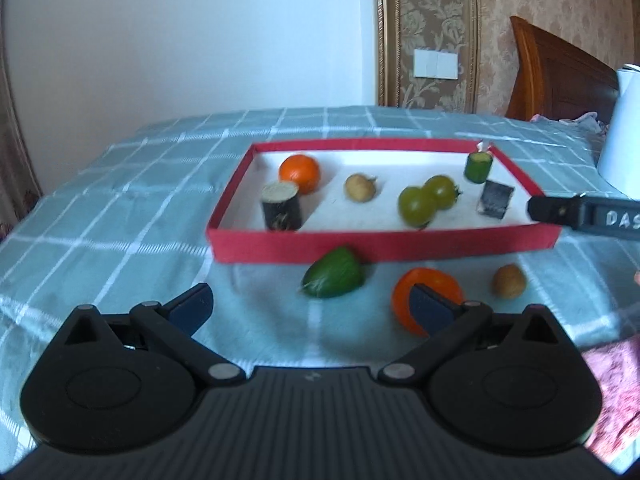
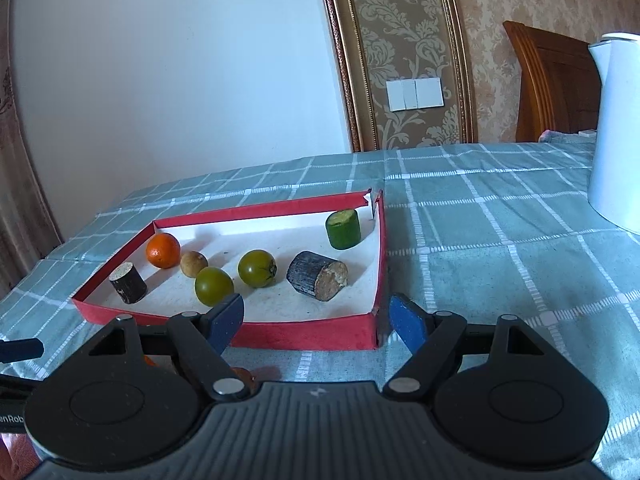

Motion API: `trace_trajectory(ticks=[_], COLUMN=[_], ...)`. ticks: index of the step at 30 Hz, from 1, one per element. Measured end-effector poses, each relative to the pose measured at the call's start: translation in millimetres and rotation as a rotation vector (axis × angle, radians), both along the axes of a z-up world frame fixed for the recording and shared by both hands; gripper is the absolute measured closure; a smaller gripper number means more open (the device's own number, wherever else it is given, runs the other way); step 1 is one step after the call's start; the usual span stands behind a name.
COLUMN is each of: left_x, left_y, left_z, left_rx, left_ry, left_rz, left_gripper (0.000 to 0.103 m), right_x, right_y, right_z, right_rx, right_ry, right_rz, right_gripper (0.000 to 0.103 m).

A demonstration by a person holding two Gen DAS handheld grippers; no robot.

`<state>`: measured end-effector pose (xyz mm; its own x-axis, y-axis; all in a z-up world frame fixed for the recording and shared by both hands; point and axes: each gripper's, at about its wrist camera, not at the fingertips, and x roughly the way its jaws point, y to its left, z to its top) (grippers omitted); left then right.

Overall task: Organize fruits
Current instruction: 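Move the left tool to the orange on the cover and close on it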

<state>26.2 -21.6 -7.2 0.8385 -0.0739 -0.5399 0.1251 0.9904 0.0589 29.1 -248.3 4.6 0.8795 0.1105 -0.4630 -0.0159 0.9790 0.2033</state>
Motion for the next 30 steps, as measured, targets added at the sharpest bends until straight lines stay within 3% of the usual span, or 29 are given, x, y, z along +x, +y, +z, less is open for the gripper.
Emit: trace_trajectory(ticks=[15, 19, 26, 29, 30], left_x=[-5, -4, 2, 5, 6], left_y=[-23, -33, -39, -38, -37], left_z=[-3, -7, -21, -24, -24], left_rx=[0.018, 0.050, 0.067, 0.053, 0.037], left_ry=[-0.011, 0.005, 0.047, 0.056, 0.061], left_rz=[-0.102, -0.140, -0.154, -0.163, -0.172], left_gripper=[0.001, 0.017, 0.018, 0.027, 0.034], right_x=[-1, -2, -3, -3, -3], right_y=[-1, -2, -1, -1, -1], right_z=[1, 2, 3, 3, 3], right_rx=[0.000, 0.000, 0.001, 0.003, 0.003], right_ry=[-0.004, -0.001, -0.011, -0.008, -0.008], right_rz=[-0.005, -0.004, -0.004, -0.003, -0.003], right_gripper=[0.023, 0.023, 0.023, 0.023, 0.023])
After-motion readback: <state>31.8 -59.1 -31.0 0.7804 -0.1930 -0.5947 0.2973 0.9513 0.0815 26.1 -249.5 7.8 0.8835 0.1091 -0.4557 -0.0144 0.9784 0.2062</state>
